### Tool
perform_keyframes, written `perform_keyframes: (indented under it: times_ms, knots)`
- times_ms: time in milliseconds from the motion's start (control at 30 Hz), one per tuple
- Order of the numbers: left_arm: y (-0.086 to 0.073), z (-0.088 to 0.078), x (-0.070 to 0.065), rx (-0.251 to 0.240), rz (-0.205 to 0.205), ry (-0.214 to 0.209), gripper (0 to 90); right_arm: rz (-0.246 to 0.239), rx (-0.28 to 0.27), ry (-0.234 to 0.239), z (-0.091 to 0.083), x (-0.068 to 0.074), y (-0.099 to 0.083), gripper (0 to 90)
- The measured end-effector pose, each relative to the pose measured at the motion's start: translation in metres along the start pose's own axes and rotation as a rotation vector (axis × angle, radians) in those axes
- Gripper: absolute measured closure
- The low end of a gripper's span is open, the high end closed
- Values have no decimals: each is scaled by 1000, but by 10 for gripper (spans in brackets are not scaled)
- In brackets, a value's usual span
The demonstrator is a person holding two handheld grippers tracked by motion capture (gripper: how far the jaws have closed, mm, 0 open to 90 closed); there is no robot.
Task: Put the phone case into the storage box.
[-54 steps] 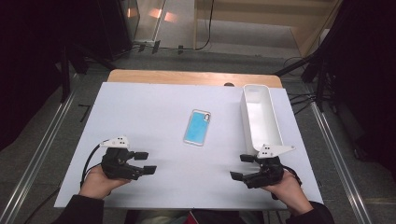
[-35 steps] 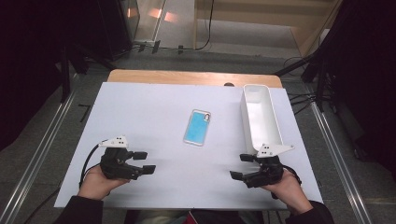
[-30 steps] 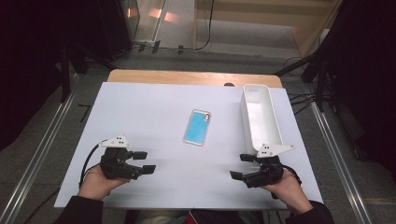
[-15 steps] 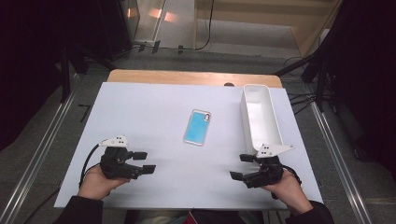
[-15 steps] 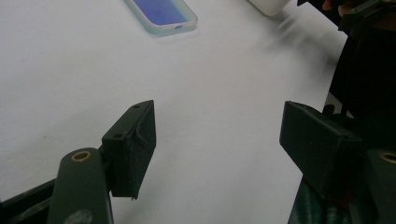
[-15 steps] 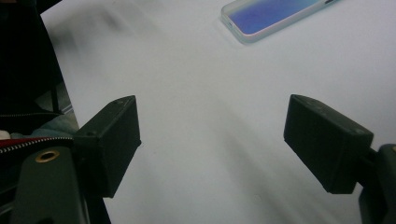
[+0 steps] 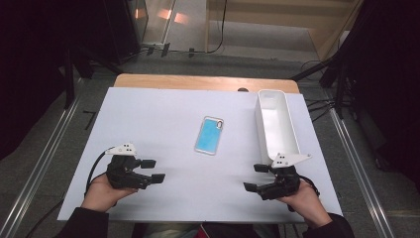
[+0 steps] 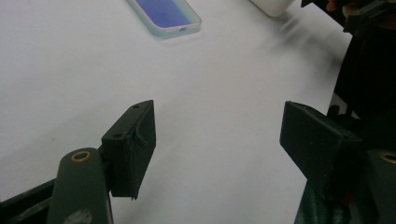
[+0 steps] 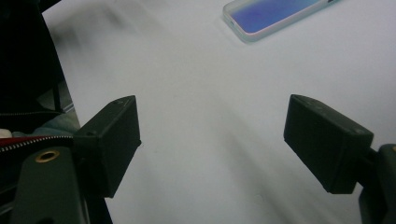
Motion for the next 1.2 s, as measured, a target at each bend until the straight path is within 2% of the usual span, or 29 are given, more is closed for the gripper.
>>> perform_keyframes:
  times_ms: [633,867,1200]
  knots:
    - [20,24,-3,-12,21,21,271,-1,18,2,1,0,-2,173]
    - [29,29,-2,-14,27,31,272,-1,18,4,1,0,-2,173]
    - [44,36,-5,-15,38,25,271,0,16,6,1,0,-2,173]
Point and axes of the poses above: each handheld gripper's, and its own axes: z roughly forward along the jaws, y roughly out of its top, x roughly to its left, the point moved 10 cm from there along z, roughly forward along the jaws, and after that the axes turned 9 degrees about -z, right-handed, at the moved point
